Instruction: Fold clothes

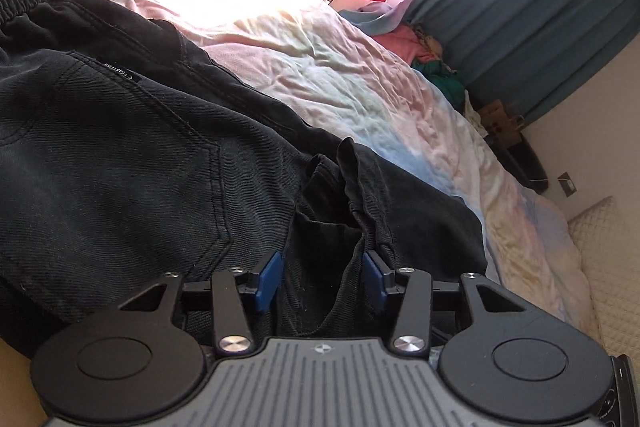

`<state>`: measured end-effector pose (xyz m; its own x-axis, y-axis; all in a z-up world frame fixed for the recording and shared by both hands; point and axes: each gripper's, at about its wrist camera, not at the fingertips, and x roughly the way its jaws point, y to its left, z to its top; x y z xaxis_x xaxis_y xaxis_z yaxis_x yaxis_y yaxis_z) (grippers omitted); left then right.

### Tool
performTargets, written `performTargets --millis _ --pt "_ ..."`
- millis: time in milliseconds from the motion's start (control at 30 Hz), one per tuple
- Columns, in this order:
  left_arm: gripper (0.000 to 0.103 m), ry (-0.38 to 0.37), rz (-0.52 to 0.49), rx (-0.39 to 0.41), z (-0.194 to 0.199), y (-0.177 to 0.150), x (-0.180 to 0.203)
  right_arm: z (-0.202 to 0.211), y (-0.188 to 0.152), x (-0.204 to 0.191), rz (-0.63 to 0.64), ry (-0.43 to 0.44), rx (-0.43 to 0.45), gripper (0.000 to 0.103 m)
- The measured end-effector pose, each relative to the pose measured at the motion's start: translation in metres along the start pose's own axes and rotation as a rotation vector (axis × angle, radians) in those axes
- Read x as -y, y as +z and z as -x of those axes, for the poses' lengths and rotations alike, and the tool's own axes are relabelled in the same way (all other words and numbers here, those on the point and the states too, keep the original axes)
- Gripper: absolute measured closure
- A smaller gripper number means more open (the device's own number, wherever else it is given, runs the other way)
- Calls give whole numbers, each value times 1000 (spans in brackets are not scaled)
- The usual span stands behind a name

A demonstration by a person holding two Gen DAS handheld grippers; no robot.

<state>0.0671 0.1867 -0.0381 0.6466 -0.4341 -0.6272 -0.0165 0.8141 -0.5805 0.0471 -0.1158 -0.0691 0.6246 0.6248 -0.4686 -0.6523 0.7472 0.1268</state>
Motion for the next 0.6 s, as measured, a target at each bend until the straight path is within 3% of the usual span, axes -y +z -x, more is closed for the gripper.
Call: performTargets --millis 67,200,333,400,467,533,600 --pt "60 -45 22 4 1 0 -3 12 5 19 -135 10 54 95" --pt "60 -132 33 0 -1 -1 -1 45 8 53 -366 15 191 97" --pt "60 -118 -20 -29 -11 -5 10 63 0 81 -551 25 300 97" --pt "68 -94 -52 -39 -14 -9 15 67 -2 89 -597 20 337 97" --pt "95 -86 -68 -67 -17 -12 17 69 -4 95 -619 22 354 97" --pt "98 -89 -77 -108 -13 -16 20 67 -5 96 -626 32 348 97" --pt "99 -41 -101 -173 -7 -22 25 65 -6 93 -613 34 331 97"
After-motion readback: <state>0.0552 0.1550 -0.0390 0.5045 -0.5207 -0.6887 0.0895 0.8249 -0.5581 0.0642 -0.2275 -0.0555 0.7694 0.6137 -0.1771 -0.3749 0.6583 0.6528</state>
